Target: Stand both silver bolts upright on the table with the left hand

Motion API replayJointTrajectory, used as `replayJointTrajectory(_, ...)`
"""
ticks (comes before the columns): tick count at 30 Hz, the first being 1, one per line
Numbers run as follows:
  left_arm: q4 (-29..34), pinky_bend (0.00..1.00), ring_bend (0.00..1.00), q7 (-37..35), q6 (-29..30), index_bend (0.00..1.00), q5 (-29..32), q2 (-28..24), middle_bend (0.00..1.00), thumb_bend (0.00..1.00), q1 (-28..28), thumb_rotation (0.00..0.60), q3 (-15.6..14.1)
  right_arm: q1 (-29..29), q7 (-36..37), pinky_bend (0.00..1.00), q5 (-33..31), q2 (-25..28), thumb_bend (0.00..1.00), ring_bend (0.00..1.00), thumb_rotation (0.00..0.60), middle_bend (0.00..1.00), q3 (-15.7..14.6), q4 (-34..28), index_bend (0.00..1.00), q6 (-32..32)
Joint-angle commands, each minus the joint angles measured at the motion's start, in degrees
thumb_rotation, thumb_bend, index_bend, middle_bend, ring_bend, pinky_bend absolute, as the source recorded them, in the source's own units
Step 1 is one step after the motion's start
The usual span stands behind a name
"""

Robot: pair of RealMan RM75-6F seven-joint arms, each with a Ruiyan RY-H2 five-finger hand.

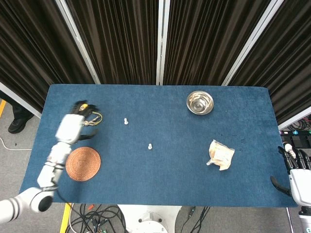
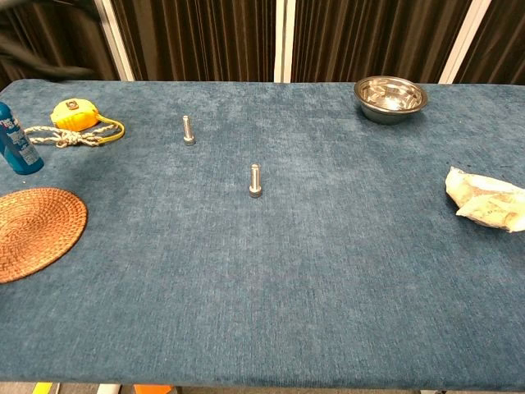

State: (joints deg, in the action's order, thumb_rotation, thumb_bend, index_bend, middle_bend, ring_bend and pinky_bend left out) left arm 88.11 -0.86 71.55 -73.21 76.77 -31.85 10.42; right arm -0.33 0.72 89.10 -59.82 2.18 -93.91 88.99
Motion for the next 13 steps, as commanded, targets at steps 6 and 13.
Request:
replayJointTrajectory(6, 1.3, 0.01, 0.02, -0.1, 14.4, 0.26, -2.3, -6.5, 0.18, 0.25, 14.4, 0.6, -6.4, 1.2, 5.2, 0.01, 0.6, -0.9, 0.18, 0.0, 0.6, 0.15, -0.1, 3.3, 0.08, -1.7)
replayJointTrajectory(13, 2.9, 0.01, 0.02, 2.0, 20.6, 0.26, -5.0, -6.8, 0.18, 0.23, 21.6, 0.6, -10.3, 2.1, 8.1, 0.01, 2.3, -2.0, 0.18, 0.0, 0.6, 0.14, -0.6, 5.3, 0.08, -2.0)
